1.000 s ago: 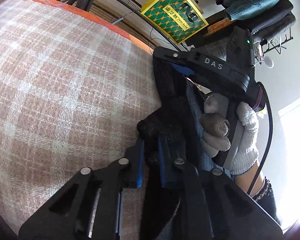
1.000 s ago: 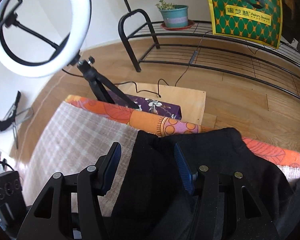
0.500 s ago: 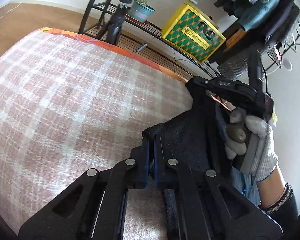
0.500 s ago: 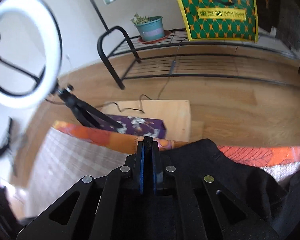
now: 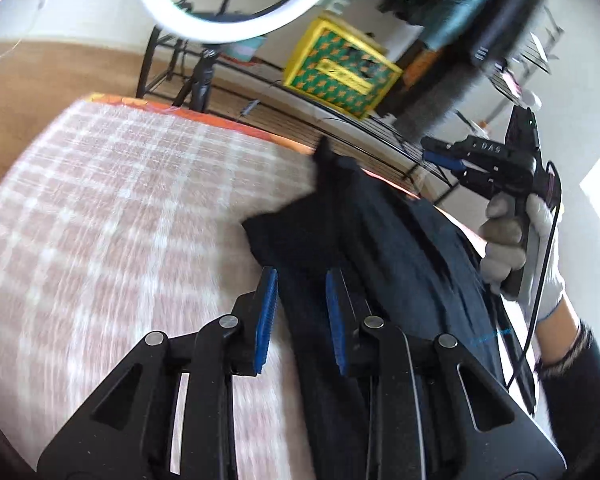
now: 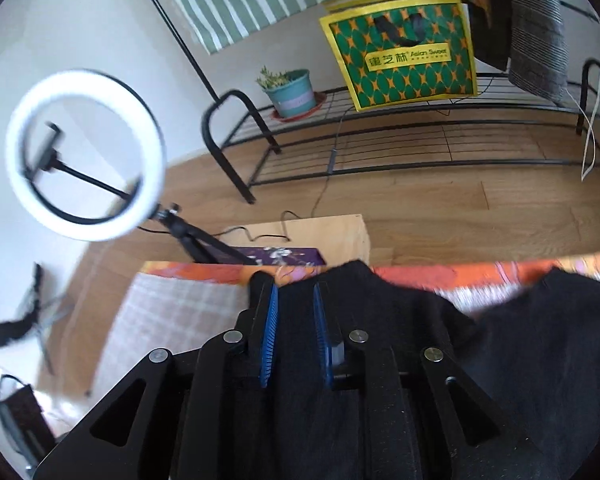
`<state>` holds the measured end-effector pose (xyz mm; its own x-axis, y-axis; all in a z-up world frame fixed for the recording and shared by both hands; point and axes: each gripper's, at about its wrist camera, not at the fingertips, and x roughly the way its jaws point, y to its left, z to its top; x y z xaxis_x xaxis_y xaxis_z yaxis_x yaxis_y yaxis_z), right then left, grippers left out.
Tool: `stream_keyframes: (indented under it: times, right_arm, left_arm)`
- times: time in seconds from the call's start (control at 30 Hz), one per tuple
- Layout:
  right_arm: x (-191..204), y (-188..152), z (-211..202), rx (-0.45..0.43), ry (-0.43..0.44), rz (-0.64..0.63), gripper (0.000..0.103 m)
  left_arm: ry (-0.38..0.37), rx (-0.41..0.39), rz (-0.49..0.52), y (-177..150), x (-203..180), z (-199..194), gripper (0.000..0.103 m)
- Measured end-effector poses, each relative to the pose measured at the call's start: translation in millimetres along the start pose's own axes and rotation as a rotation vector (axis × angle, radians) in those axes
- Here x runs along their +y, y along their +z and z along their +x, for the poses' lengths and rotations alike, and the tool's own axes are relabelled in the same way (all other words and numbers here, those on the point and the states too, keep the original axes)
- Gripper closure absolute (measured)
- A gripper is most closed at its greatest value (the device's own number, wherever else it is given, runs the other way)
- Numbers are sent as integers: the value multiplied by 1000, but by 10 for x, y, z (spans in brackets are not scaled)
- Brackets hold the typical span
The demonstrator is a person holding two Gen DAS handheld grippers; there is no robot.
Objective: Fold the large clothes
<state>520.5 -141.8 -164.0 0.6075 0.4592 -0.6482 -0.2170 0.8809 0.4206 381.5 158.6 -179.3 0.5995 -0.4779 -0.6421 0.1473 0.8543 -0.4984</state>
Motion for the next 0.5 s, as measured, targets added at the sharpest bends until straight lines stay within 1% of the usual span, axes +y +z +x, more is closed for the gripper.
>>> stream_keyframes:
  times: [0.07,0.1,0.17,0.2,0.23,0.27,0.33,0.4,0.43,0.5]
  right_arm:
    - [9,-123,-331,-9,21,13,80]
    - [10,-204,-523,-10,47,20,80]
    - [37,-356,-818,-8,72,13,80]
    - [49,-422,-932,-4,77,3,80]
    - [73,-518,-1078,4,86,-11,80]
    - [105,-604,-1189,15,95,-24,80]
    - [167,-748,-1348,37,113,-49,79]
    - [279,-878,-1466,43,110,-92,63]
    - [319,-926,-1500,43,110,-110,59]
    - [443,-1035,-1526,56,132,-130,59]
  left_arm:
    - [2,18,-1,-178,-90,-210,80]
    - [-10,33,-10,-292,-125,-313,80]
    - [-13,71,-31,-560,-190,-500,80]
    - [-11,91,-35,-677,-216,-560,77]
    - [-8,117,-39,-814,-254,-620,70]
    - [-4,137,-38,-919,-287,-664,66]
    - [18,189,-31,-1166,-372,-763,62]
    - [44,222,-40,-1364,-420,-864,61]
    - [53,242,-50,-1468,-436,-901,61]
    - [49,292,-65,-1694,-500,-949,61]
